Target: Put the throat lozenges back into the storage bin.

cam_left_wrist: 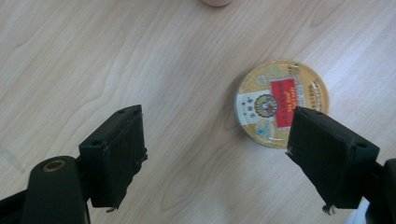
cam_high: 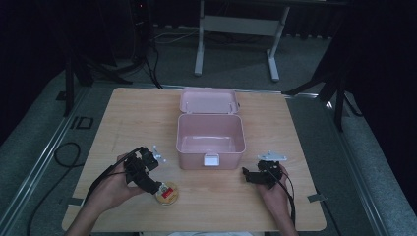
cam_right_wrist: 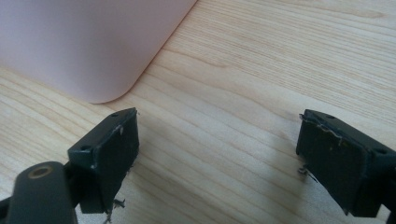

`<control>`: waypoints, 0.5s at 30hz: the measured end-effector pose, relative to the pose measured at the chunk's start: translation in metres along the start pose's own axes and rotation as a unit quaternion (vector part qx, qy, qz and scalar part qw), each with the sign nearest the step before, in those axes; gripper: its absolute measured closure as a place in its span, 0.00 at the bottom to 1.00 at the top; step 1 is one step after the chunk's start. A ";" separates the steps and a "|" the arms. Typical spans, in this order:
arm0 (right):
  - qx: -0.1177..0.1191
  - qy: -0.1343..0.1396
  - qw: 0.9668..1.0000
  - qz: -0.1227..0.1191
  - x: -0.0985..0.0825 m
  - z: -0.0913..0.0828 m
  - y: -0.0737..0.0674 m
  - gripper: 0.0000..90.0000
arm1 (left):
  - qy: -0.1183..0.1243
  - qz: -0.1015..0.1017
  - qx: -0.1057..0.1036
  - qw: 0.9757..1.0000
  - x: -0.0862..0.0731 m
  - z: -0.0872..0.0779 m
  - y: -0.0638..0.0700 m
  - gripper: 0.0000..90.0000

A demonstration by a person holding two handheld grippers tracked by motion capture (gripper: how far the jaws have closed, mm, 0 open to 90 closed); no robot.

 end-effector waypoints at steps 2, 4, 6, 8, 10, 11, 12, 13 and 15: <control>0.000 0.000 1.000 0.000 0.000 0.000 0.000 0.14 | -0.004 0.002 -0.006 1.000 0.001 0.002 0.002 0.22; 0.000 0.000 1.000 0.000 0.000 0.000 0.000 0.14 | -0.012 0.007 -0.009 1.000 0.002 0.004 0.004 0.21; 0.000 0.000 1.000 0.000 0.000 0.000 0.000 0.14 | -0.017 0.013 -0.011 1.000 0.003 0.006 0.006 0.20; 0.000 0.000 1.000 0.000 0.000 0.000 0.000 0.14 | -0.021 0.017 -0.012 1.000 0.005 0.008 0.008 0.20; 0.000 0.000 1.000 0.000 0.000 0.000 0.000 0.14 | -0.026 0.020 -0.015 0.999 0.007 0.011 0.011 0.20; 0.000 0.000 1.000 0.000 0.000 0.000 0.000 0.14 | -0.028 0.023 -0.017 0.999 0.007 0.013 0.012 0.19; 0.000 0.000 1.000 0.000 0.000 0.000 0.000 0.14 | -0.031 0.026 -0.019 0.999 0.008 0.014 0.013 0.19; 0.000 0.000 1.000 0.000 0.000 0.000 0.000 0.14 | -0.037 0.031 -0.020 0.999 0.009 0.015 0.014 0.18; 0.000 0.000 1.000 0.000 0.000 0.000 0.000 0.14 | -0.039 0.032 -0.022 0.998 0.009 0.017 0.015 0.18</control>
Point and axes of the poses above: each handheld gripper's, and its own axes: z roughly forward along the jaws, x roughly out of its top, y roughly to its right, the point moved 5 cm from there along z, roughly forward along the jaws, and after that the axes turned 8 degrees about -x, right-handed, at the moved point
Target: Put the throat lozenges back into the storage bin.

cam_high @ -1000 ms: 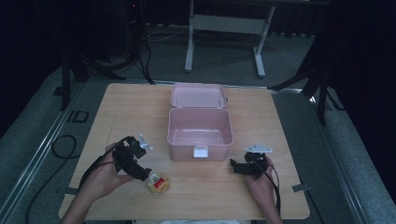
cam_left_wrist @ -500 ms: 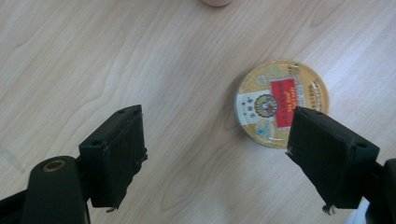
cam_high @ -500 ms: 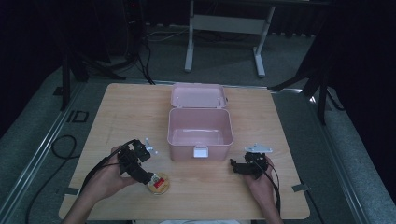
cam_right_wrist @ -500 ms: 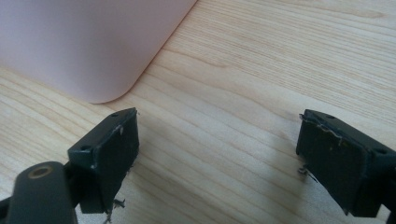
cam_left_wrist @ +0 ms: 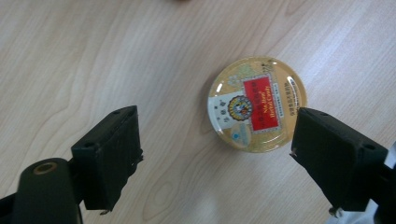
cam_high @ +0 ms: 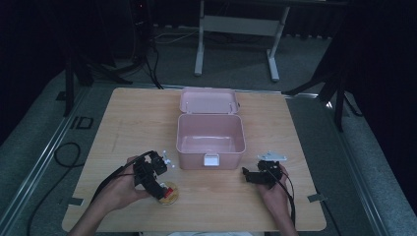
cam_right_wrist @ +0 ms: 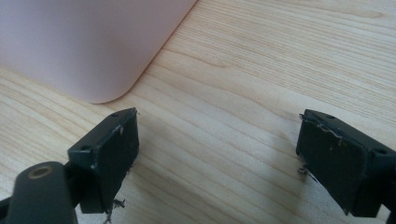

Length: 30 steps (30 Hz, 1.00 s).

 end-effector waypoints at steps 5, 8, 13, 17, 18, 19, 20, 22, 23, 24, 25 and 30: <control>0.000 0.000 1.000 0.000 0.000 0.000 0.000 0.14 | -0.017 0.010 -0.008 1.000 0.003 0.007 0.005 0.17; 0.000 0.000 1.000 0.000 0.000 0.000 0.000 0.14 | -0.022 0.014 -0.014 1.000 0.004 0.011 0.007 0.17; 0.000 0.000 1.000 0.000 0.000 0.000 0.000 0.14 | -0.027 0.020 -0.023 0.999 0.005 0.016 0.009 0.16; 0.000 0.000 1.000 0.000 0.000 0.000 0.000 0.14 | -0.034 0.028 -0.027 0.999 0.005 0.019 0.011 0.16; 0.000 0.000 1.000 0.000 0.000 0.000 0.000 0.14 | -0.035 0.030 -0.029 0.999 0.005 0.020 0.012 0.16; 0.000 0.000 1.000 0.000 0.000 0.000 0.000 0.14 | -0.038 0.032 -0.030 0.998 0.005 0.021 0.013 0.16; 0.000 0.000 1.000 0.000 0.000 0.000 0.000 0.14 | -0.041 0.035 -0.030 0.998 0.005 0.022 0.014 0.16; 0.000 0.000 1.000 0.000 0.000 0.000 0.000 0.14 | -0.043 0.038 -0.031 0.998 0.005 0.025 0.015 0.16; 0.000 0.000 1.000 0.000 0.000 0.000 0.000 0.14 | -0.045 0.039 -0.031 0.998 0.005 0.026 0.016 0.16; 0.000 0.000 1.000 0.000 0.000 0.000 0.000 0.14 | -0.046 0.041 -0.032 0.998 0.005 0.027 0.016 0.17; 0.000 0.000 1.000 0.000 0.000 0.000 0.000 0.14 | -0.047 0.041 -0.032 0.998 0.005 0.028 0.017 0.16; 0.000 0.000 1.000 0.000 0.000 0.000 0.000 0.14 | -0.049 0.043 -0.034 0.997 0.006 0.033 0.018 0.16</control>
Point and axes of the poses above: each handheld gripper's, and its own axes: z roughly forward along the jaws, x roughly out of its top, y roughly to its right, the point moved 5 cm from there along z, roughly forward along the jaws, and after that the axes turned 8 degrees about -x, right-handed, at the moved point
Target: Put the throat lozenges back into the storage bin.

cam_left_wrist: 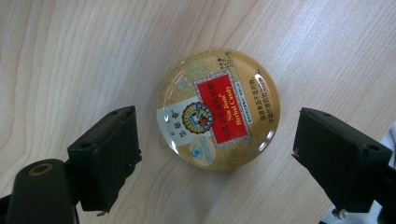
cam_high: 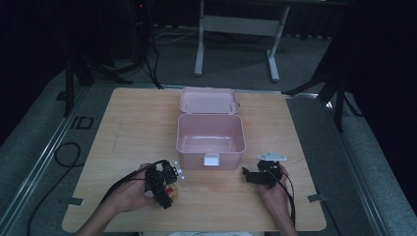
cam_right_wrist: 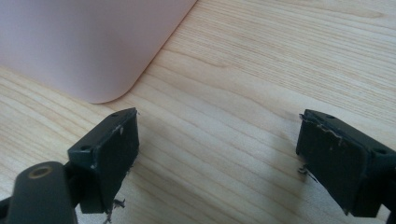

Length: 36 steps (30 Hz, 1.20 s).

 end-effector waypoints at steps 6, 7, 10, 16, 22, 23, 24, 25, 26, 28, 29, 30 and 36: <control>0.000 0.000 1.000 0.000 0.000 0.000 0.000 0.14 | -0.008 0.001 -0.002 1.000 0.001 0.006 0.000 0.15; 0.000 0.000 1.000 0.000 0.000 0.000 0.000 0.14 | -0.010 0.002 -0.002 1.000 0.001 0.008 0.000 0.15; 0.000 0.000 1.000 0.000 0.000 0.000 0.000 0.14 | -0.014 0.003 -0.005 1.000 0.002 0.009 -0.001 0.14; 0.000 0.000 1.000 0.000 0.000 0.000 0.000 0.14 | -0.023 0.008 -0.008 1.000 0.004 0.015 0.000 0.15; 0.000 0.000 1.000 0.000 0.000 0.000 0.000 0.14 | -0.027 0.009 -0.010 1.000 0.004 0.019 -0.001 0.17; 0.000 0.000 1.000 0.000 0.000 0.000 0.000 0.14 | -0.029 0.008 -0.008 1.000 0.004 0.019 -0.001 0.17; 0.000 0.000 1.000 0.000 0.000 0.000 0.000 0.14 | -0.030 0.009 -0.006 0.999 0.004 0.020 -0.001 0.17; 0.000 0.000 1.000 0.000 0.000 0.000 0.000 0.14 | -0.031 0.010 -0.009 0.999 0.004 0.021 -0.001 0.17; 0.000 0.000 1.000 0.000 0.000 0.000 0.000 0.14 | -0.033 0.012 -0.010 0.999 0.004 0.021 -0.001 0.17; 0.000 0.000 1.000 0.000 0.000 0.000 0.000 0.14 | -0.034 0.010 -0.010 0.999 0.004 0.022 -0.001 0.17; 0.000 0.000 1.000 0.000 0.000 0.000 0.000 0.14 | -0.034 0.010 -0.009 0.999 0.004 0.022 -0.001 0.19; 0.000 0.000 1.000 0.000 0.000 0.000 0.000 0.14 | -0.032 0.010 -0.008 0.999 0.004 0.022 -0.002 0.20; 0.000 0.000 1.000 0.000 0.000 0.000 0.000 0.14 | -0.028 0.009 -0.014 0.999 0.003 0.020 -0.003 0.24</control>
Point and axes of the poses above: each handheld gripper's, and its own axes: z roughly forward along the jaws, x roughly out of its top, y roughly to its right, the point moved 5 cm from there along z, roughly forward along the jaws, and after that the axes turned 8 degrees about -x, right-handed, at the moved point
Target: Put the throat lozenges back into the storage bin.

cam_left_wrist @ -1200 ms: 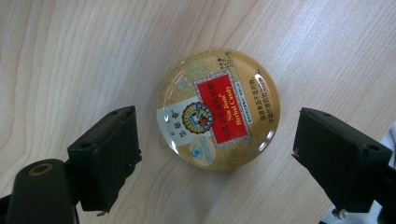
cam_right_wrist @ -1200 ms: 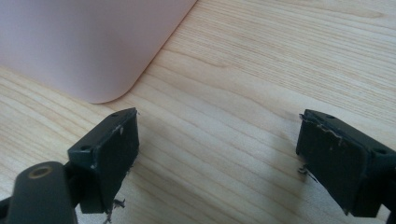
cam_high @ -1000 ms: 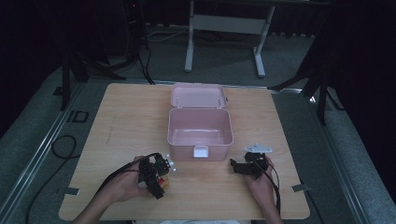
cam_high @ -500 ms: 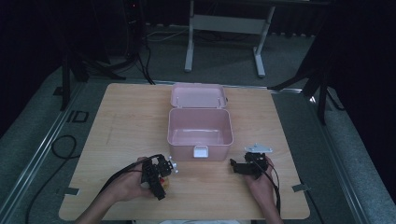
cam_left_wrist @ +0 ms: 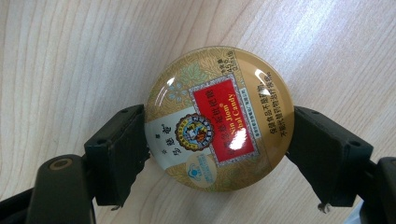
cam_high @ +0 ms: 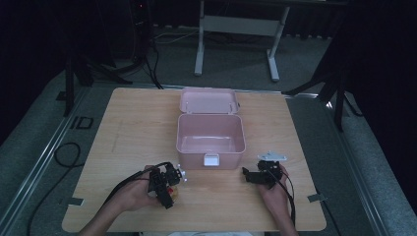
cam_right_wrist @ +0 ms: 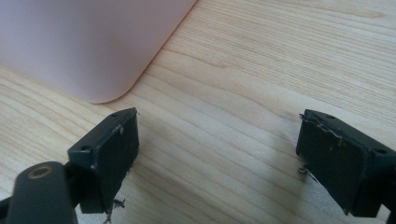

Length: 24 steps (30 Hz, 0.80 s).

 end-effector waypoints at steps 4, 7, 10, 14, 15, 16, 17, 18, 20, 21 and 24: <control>0.000 0.000 1.000 0.000 0.000 0.000 0.000 0.14 | 0.003 -0.002 -0.003 1.000 0.000 0.000 0.000 0.24; 0.000 0.000 1.000 0.000 0.000 0.000 0.000 0.14 | 0.005 -0.003 -0.004 1.000 0.000 0.001 0.000 0.24; 0.000 0.000 1.000 0.000 0.000 0.000 0.000 0.14 | 0.006 -0.003 -0.005 1.000 0.000 0.001 0.000 0.24; 0.000 0.000 1.000 0.000 0.000 0.000 0.000 0.14 | 0.007 -0.002 0.000 1.000 0.000 0.000 0.000 0.24; 0.000 0.000 1.000 0.000 0.000 0.000 0.000 0.14 | 0.005 0.000 0.000 1.000 0.000 0.000 0.000 0.24; 0.000 0.000 1.000 0.000 0.000 0.000 0.000 0.14 | 0.005 -0.001 -0.002 1.000 0.000 -0.001 0.000 0.24; 0.000 0.000 1.000 0.000 0.000 0.000 0.000 0.14 | 0.005 -0.001 -0.002 1.000 0.000 -0.001 0.000 0.24; 0.000 0.000 1.000 0.000 0.000 0.000 0.000 0.14 | 0.008 -0.001 -0.001 1.000 0.000 -0.002 0.000 0.24; 0.000 0.000 1.000 0.000 0.000 0.000 0.000 0.14 | 0.010 0.000 0.000 1.000 0.000 -0.006 -0.001 0.24; 0.000 0.000 1.000 0.000 0.000 0.000 0.000 0.14 | 0.010 -0.002 -0.001 1.000 0.000 -0.007 -0.002 0.24; 0.000 0.000 1.000 0.000 0.000 0.000 0.000 0.14 | 0.014 -0.004 -0.001 1.000 0.000 -0.012 -0.003 0.24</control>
Point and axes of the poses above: each handheld gripper's, and its own axes: z roughly forward along the jaws, x roughly out of its top, y roughly to its right, the point moved 5 cm from there along z, roughly forward along the jaws, and after that the axes turned 8 degrees about -x, right-handed, at the moved point
